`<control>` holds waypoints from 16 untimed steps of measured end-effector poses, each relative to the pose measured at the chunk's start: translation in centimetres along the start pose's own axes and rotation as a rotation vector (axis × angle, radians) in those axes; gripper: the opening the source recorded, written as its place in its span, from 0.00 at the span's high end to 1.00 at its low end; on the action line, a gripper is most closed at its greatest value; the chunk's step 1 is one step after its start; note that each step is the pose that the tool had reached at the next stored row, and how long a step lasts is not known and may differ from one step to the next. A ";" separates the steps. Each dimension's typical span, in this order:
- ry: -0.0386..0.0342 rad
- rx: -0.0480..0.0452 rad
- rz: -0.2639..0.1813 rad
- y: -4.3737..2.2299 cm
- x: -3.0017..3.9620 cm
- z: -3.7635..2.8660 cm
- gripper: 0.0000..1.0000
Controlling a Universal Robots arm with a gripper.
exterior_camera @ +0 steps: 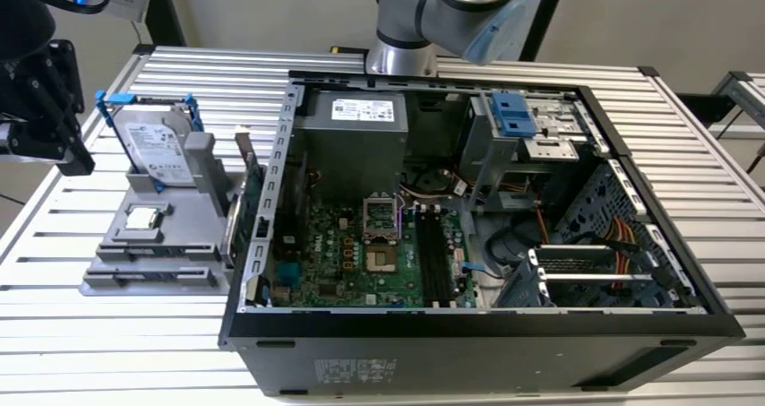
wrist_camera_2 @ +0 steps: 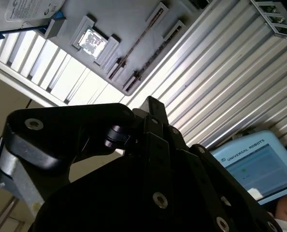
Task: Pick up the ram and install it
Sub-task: 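Pick up the ram and move it above insertion slot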
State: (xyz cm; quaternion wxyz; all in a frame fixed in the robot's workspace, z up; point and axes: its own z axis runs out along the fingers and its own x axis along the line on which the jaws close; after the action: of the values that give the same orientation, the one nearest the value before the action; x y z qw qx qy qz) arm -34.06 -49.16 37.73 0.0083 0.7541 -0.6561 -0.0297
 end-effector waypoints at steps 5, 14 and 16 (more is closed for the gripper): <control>0.0001 0.0000 0.000 0.00 0.00 0.00 0.00; 0.0001 0.0001 0.000 0.00 0.00 0.00 0.00; 0.0001 0.0001 0.000 0.00 0.00 0.00 0.00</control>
State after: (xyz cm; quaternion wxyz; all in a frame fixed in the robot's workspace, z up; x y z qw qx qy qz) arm -34.06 -49.16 37.73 0.0083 0.7541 -0.6561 -0.0296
